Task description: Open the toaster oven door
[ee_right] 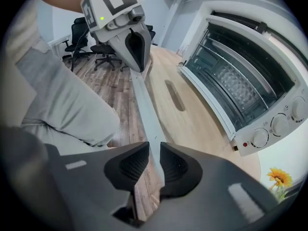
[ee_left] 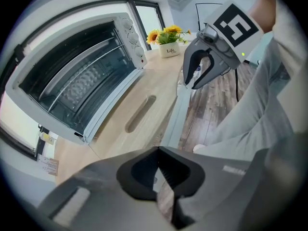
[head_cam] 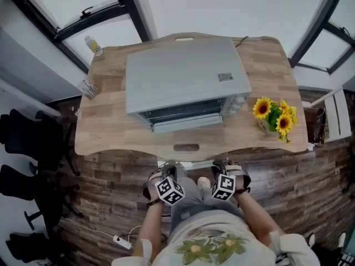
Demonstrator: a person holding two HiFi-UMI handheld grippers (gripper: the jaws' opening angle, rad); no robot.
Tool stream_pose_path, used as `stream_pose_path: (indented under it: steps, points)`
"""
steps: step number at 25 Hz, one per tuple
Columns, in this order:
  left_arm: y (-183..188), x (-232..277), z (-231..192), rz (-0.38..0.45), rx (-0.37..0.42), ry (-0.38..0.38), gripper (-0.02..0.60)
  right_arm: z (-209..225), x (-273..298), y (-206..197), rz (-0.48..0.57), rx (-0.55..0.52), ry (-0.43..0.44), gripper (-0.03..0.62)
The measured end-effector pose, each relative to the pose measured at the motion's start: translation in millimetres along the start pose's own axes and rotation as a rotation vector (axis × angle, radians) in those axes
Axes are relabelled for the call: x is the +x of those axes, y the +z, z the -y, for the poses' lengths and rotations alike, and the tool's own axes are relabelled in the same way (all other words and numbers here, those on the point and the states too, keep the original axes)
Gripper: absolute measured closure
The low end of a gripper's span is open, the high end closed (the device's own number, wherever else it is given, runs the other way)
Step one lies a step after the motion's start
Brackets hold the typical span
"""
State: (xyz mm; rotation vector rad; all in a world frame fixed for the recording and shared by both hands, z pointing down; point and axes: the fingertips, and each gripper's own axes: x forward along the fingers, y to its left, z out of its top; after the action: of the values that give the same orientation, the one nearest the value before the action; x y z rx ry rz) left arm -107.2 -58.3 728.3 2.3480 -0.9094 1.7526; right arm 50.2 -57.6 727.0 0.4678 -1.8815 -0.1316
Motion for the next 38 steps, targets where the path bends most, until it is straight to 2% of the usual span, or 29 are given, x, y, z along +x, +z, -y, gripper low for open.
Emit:
stream_pose_path:
  steps: [6, 10, 13, 19, 23, 31, 38]
  points:
    - [0, 2, 4, 0.007, -0.035, -0.026, 0.578, -1, 1, -1, -0.004, 0.055, 0.01, 0.519]
    - [2, -4, 4, 0.045, -0.115, -0.038, 0.578, 9, -12, 7, 0.053, 0.217, 0.021, 0.559]
    - [7, -14, -3, 0.092, -0.187, -0.033, 0.578, 25, -29, 18, 0.125, 0.311, -0.017, 0.593]
    - [30, -46, -30, 0.264, -0.402, -0.02, 0.578, 59, -66, 48, 0.29, 0.412, -0.13, 0.594]
    - [49, -76, -50, 0.396, -0.483, 0.014, 0.578, 74, -94, 70, 0.396, 0.476, -0.174, 0.594]
    - [97, -140, -73, 0.66, -0.578, 0.045, 0.578, 87, -142, 105, 0.575, 0.603, -0.162, 0.595]
    - [111, -164, -68, 0.724, -0.561, 0.034, 0.578, 86, -165, 119, 0.633, 0.633, -0.156, 0.595]
